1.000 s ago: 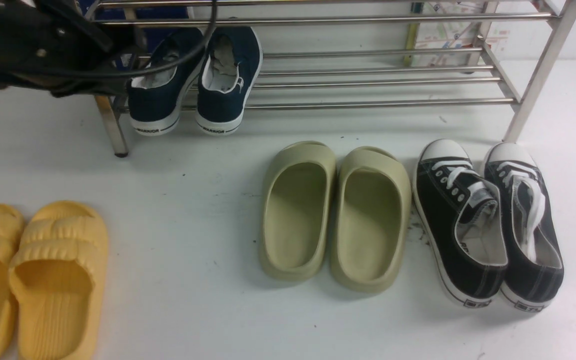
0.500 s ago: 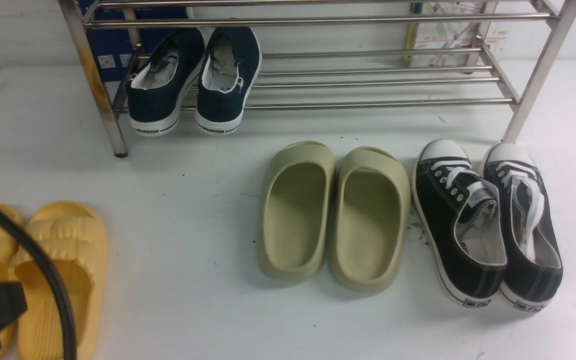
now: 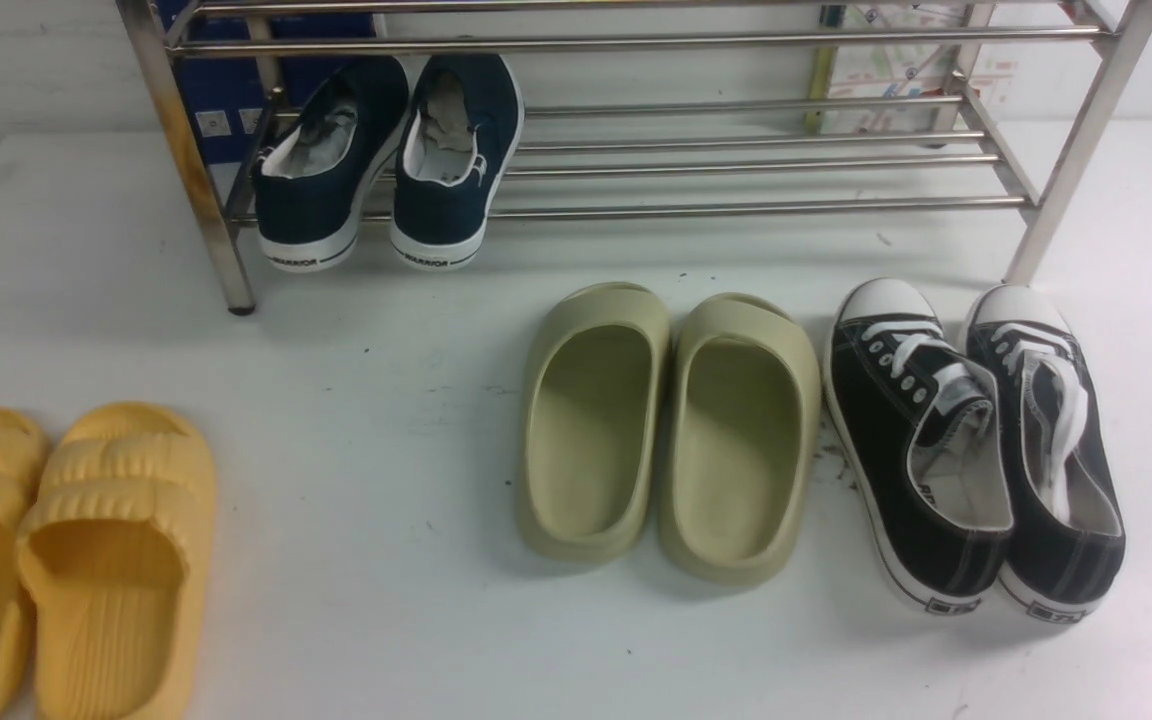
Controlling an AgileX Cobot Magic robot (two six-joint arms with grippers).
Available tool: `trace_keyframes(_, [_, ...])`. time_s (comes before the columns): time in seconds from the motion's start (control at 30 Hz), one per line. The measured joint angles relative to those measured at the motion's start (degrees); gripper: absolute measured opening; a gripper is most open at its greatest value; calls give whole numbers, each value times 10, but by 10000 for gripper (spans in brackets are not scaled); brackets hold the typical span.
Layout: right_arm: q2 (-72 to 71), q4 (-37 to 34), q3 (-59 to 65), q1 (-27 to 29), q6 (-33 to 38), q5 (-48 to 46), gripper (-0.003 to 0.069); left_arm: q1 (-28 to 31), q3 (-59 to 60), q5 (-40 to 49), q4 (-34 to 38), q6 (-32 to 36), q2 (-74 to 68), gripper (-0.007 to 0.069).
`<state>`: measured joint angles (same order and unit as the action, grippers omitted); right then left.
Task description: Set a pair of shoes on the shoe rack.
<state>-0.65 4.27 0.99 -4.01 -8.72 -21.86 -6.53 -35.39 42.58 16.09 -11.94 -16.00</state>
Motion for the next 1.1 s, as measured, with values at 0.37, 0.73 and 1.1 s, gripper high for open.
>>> trace_keyframes(0.37, [0,-1,0,0,0,0,239,0,285,-226,-88,36,155,-13])
trace_keyframes(0.73, [0,-1,0,0,0,0,239,0,371,-195,-136,30,166,-13])
trace_keyframes(1.1, [0,-1,0,0,0,0,239,0,371,-195,-136,30,166,1])
